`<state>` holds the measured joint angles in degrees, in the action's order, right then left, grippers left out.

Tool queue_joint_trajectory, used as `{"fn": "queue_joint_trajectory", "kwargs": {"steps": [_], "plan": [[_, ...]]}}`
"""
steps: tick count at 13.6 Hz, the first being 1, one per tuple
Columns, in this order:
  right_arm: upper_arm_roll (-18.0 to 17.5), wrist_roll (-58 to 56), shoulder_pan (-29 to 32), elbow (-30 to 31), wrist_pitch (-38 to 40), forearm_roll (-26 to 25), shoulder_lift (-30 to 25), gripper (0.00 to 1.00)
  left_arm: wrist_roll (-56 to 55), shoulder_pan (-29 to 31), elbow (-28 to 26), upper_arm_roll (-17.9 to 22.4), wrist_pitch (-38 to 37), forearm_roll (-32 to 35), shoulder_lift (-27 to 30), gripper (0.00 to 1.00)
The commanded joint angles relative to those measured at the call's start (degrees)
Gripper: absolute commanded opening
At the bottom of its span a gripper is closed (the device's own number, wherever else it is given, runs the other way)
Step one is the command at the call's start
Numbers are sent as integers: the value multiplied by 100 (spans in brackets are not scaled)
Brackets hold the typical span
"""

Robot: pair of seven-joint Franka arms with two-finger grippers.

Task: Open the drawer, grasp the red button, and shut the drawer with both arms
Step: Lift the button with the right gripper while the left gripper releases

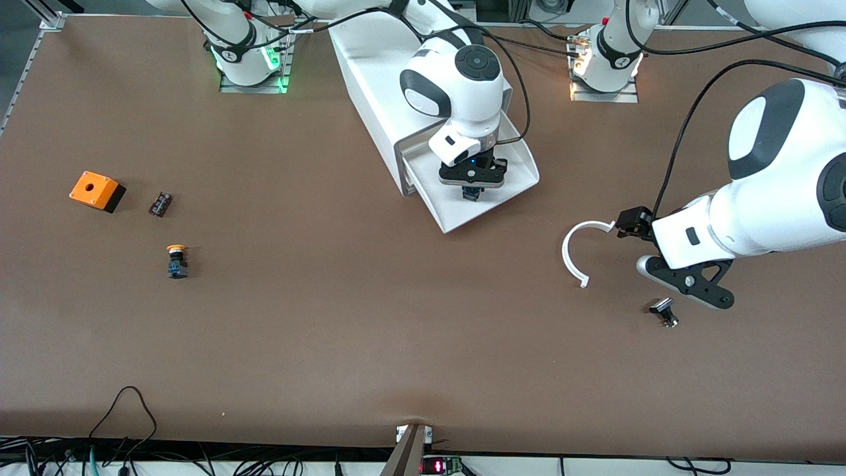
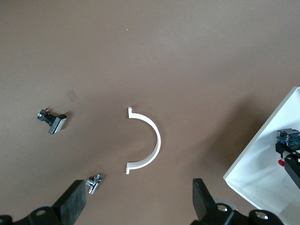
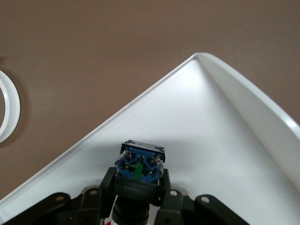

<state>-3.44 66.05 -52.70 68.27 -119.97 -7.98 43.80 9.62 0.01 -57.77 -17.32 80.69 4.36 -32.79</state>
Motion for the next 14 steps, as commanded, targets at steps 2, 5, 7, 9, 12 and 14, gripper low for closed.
{"fn": "queue_joint_trajectory", "kwargs": {"steps": [2,5,7,9,12,14], "plan": [[45,-22,294,-884,737,-37,-21,0,-101,-141,179,18,-62,162,-52,100],[-8,-826,899,-876,1009,-2,-363,0,-109,-150,179,9,-62,153,-52,100],[1,-1836,1374,-859,1405,68,-521,0,-327,-141,179,-44,-71,188,-25,100],[36,-3161,1927,-527,1616,541,-784,0,-1273,-159,126,-61,-10,162,1,100],[45,-4518,2675,404,1547,728,-1250,0,-2517,-580,-58,-70,552,179,-122,100],[45,-5213,3079,923,1416,737,-1479,0,-2605,-598,-382,-70,780,171,-113,100]]}}
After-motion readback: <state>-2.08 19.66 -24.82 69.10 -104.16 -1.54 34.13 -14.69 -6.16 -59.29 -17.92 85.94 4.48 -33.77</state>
